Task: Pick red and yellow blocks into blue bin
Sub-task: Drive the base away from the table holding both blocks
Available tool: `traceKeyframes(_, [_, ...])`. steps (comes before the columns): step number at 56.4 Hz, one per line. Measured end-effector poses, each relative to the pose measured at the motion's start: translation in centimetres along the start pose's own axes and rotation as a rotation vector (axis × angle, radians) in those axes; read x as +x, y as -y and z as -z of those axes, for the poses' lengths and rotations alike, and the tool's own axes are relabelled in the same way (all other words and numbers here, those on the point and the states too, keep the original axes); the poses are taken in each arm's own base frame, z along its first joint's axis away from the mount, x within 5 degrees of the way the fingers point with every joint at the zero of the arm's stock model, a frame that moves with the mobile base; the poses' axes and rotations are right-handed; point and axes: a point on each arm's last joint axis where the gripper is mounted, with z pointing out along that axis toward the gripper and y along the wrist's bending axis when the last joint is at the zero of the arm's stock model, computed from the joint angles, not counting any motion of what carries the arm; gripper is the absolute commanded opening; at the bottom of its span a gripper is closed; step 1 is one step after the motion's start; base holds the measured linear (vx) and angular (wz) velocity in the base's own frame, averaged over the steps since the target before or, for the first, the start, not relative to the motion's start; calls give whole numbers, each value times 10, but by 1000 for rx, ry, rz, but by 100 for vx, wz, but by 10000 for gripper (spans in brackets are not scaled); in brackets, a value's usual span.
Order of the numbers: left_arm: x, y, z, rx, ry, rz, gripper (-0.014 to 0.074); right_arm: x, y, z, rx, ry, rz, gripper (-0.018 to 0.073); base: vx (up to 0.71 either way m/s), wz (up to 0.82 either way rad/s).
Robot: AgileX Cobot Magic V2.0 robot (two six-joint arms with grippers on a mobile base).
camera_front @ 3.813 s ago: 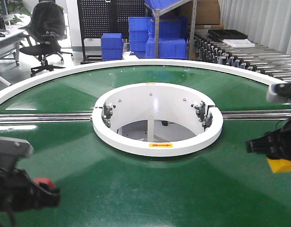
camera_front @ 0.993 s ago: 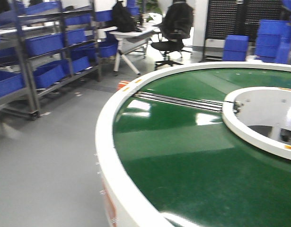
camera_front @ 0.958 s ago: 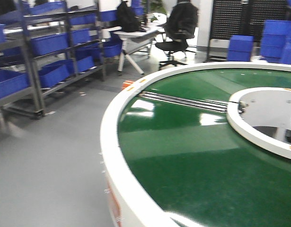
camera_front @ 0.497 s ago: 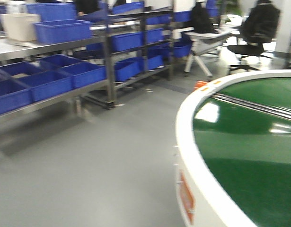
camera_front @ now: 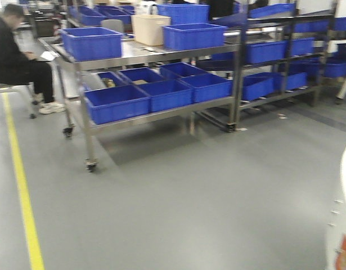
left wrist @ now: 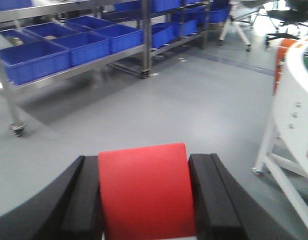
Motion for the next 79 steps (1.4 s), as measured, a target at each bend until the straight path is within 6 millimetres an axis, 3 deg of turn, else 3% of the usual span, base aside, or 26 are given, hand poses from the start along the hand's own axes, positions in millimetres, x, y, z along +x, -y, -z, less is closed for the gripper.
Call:
traceKeyframes(55, [0,0,0,0,0,0,0,0,0,0,0,-1,0,-10,24,41])
traceKeyframes(79, [0,0,0,0,0,0,0,0,0,0,0,0,0,-10,37,10])
